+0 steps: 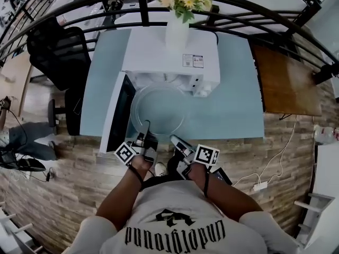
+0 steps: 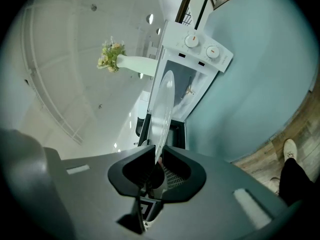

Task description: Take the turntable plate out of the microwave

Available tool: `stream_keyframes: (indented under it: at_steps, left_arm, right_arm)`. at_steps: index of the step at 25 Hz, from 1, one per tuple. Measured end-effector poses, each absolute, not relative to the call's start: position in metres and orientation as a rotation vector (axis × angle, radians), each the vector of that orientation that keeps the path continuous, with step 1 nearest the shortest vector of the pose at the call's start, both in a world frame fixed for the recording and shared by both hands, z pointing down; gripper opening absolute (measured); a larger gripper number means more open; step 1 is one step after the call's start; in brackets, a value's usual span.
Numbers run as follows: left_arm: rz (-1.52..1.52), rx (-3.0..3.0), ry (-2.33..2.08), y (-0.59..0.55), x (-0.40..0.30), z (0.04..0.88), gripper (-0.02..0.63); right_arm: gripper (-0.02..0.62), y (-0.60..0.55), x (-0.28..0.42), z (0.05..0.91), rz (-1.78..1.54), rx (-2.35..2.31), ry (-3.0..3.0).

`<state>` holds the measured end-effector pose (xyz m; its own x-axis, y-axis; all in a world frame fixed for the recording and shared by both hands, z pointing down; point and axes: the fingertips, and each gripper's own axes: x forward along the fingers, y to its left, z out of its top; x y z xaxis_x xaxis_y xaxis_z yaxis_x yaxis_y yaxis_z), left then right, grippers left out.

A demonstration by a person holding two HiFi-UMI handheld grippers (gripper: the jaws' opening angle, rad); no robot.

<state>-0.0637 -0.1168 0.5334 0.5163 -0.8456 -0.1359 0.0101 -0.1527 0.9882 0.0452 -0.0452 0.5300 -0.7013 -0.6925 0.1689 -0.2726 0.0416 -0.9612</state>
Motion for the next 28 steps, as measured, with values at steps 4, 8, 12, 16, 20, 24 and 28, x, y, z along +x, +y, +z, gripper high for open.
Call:
stream_keyframes:
  at_steps: [4,8,12,16,20,24,28]
  left_arm:
    - [-0.879,1.56,-0.722,-0.091,-0.069,0.512,0.078]
    - [-0.873,1.58,-0.715,-0.069,-0.076,0.497,0.078]
    - [-0.872,1.609,-0.722,-0.045,-0.077,0.479,0.078]
    - [-0.905,1.597,-0.707,-0.028,-0.07,0.462,0.078]
    - [-0.922,1.605,-0.722,-0.012,-0.06,0.45,0.078]
    - [-0.944,1.605,-0.752,0.007,-0.044,0.439,0.078]
    - [-0.98,1.582,-0.771,0.033,-0.025,0.433,0.08]
  right_arm:
    - [0.044,-0.016,0.038,0.514,-1.671,-0.976,1.971]
    - [0.043,0.008,0.033,0.501,-1.673,-0.993,1.969]
    - [0.044,0.032,0.035,0.487,-1.676,-0.988,1.973]
    - [0.044,0.039,0.038,0.46,-1.562,-0.895,2.083]
    - [0.044,0.051,0.051,0.446,-1.539,-0.859,2.137]
    - [0.044,0.07,0.07,0.443,-1.598,-0.829,2.116]
    - [0.044,0.09,0.09,0.43,-1.59,-0.761,2.167]
